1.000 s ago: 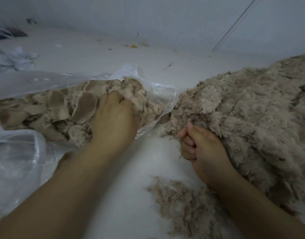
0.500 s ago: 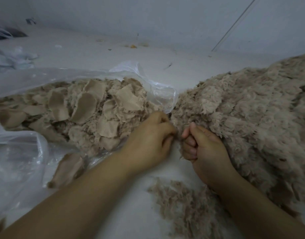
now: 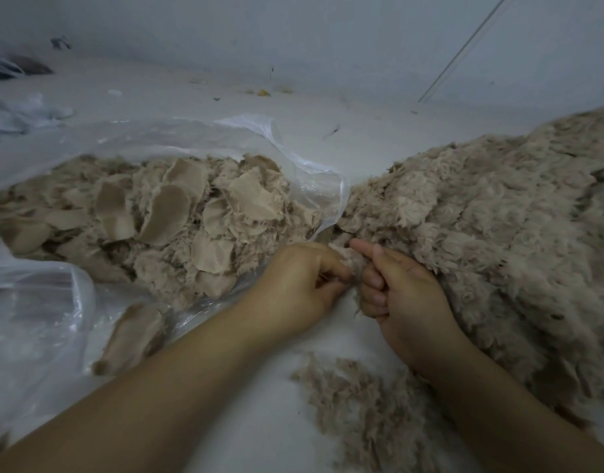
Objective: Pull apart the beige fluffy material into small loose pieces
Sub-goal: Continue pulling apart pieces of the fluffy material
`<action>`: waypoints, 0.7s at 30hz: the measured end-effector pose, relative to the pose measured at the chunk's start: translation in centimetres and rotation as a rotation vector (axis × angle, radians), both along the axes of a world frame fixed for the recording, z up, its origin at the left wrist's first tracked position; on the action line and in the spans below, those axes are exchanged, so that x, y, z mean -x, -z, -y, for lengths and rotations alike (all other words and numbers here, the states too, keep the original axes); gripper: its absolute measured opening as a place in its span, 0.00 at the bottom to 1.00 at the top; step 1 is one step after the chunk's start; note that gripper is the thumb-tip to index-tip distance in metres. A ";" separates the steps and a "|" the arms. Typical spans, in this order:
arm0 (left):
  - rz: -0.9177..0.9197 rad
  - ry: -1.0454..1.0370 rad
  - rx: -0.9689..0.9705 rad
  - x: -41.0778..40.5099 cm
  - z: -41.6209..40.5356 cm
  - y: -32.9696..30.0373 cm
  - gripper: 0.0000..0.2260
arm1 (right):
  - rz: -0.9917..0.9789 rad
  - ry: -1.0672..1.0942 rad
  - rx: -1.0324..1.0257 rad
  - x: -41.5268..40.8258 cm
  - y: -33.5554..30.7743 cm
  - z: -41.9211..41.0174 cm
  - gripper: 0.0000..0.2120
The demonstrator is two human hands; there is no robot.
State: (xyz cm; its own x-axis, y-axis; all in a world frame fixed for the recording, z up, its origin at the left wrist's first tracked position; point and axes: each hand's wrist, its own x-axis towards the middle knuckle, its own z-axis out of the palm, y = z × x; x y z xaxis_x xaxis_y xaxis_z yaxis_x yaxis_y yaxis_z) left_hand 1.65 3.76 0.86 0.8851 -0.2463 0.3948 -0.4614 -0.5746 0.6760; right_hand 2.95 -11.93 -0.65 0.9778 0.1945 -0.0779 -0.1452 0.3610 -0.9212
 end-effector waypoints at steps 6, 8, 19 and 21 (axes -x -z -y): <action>-0.129 -0.174 0.326 0.4 0.3 -0.5 0.06 | 0.054 -0.052 0.072 0.0 -0.2 0.0 0.10; -0.160 -0.196 0.402 0.3 0.2 -0.5 0.08 | 0.081 -0.066 0.121 0.2 -0.3 -0.1 0.10; -0.085 -0.340 -0.008 -0.1 -0.9 0.2 0.08 | 0.001 -0.034 -0.034 0.4 -0.7 -0.1 0.25; 0.014 -0.314 -0.031 0.1 -0.8 0.2 0.09 | 0.017 -0.050 0.006 0.6 -0.9 -0.1 0.27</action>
State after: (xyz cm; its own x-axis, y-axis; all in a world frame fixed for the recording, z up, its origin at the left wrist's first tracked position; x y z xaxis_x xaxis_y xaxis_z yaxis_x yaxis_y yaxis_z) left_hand 1.51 4.52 0.68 0.9143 0.0259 0.4041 -0.2675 -0.7106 0.6508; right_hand 2.38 -11.84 0.26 0.9681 0.2426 -0.0626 -0.1470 0.3478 -0.9260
